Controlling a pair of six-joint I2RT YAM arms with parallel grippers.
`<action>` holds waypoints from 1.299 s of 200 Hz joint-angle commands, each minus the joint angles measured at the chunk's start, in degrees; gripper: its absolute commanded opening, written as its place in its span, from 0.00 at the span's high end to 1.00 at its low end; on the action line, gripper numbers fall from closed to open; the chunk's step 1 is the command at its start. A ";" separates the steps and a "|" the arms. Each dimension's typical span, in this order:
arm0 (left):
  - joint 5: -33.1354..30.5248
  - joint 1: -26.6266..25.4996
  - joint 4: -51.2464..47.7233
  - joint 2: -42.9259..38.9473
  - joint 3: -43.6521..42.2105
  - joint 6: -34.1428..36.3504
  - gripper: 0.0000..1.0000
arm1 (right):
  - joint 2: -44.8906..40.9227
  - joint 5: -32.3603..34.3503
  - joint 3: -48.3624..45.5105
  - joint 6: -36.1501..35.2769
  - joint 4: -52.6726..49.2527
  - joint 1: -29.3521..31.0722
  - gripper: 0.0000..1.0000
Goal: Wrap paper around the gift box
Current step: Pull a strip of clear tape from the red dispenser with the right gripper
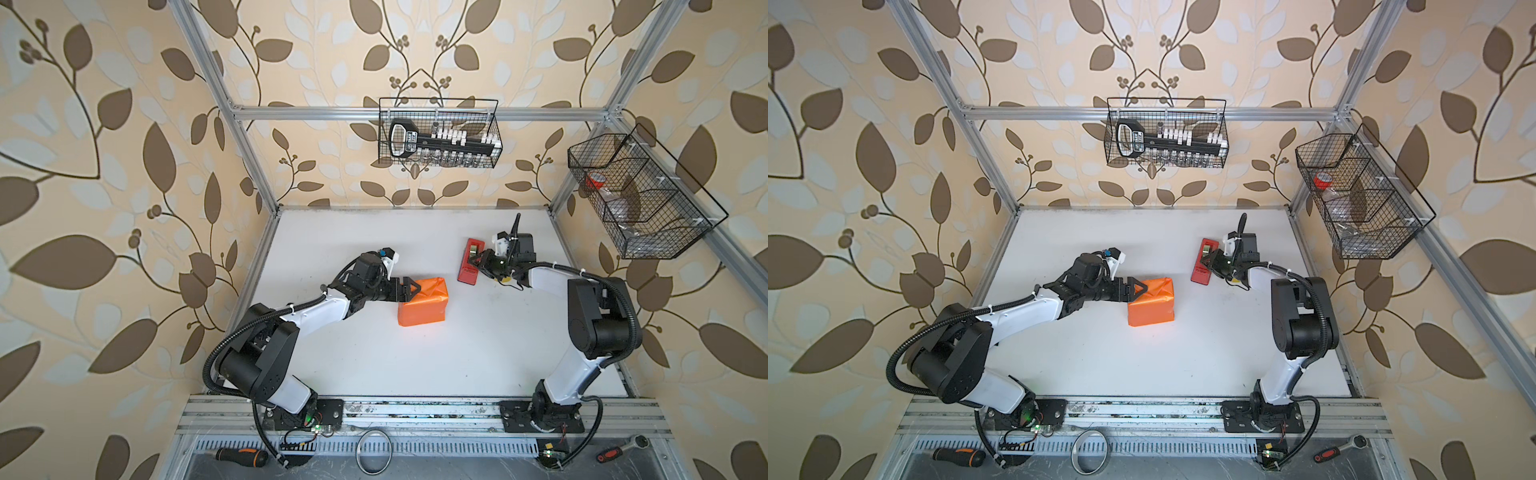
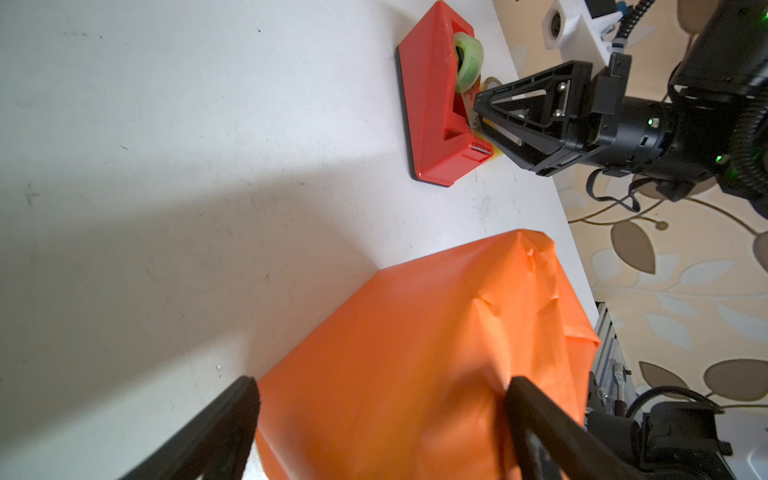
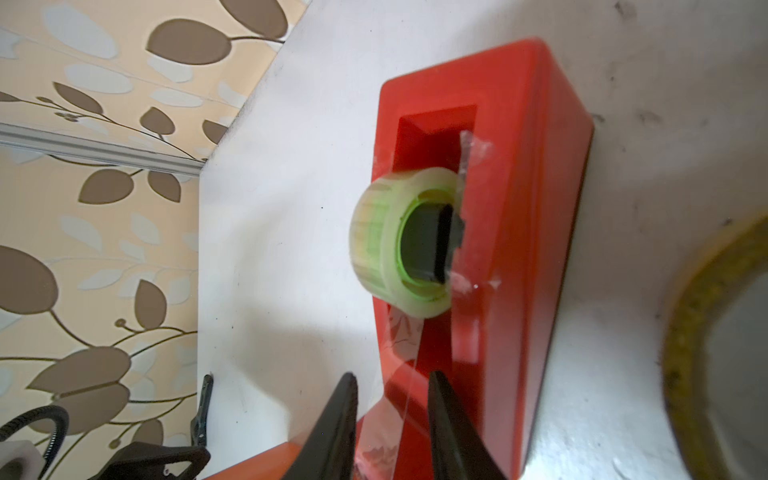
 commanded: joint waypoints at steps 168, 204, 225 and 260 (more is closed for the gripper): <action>-3.39 -0.17 -7.40 1.14 -2.46 1.98 0.09 | -1.94 -6.18 -9.09 21.12 24.93 -0.38 1.00; -3.74 -0.15 -7.57 1.00 -2.65 2.25 0.09 | -2.13 -8.18 -12.35 29.39 34.99 -0.44 1.00; -3.83 -0.17 -7.51 0.80 -2.64 2.34 0.09 | -1.91 -9.21 -13.77 32.54 38.69 -0.20 1.00; -3.77 -0.16 -7.31 1.09 -2.67 2.34 0.09 | -3.61 -9.31 -17.25 33.96 41.27 0.30 1.00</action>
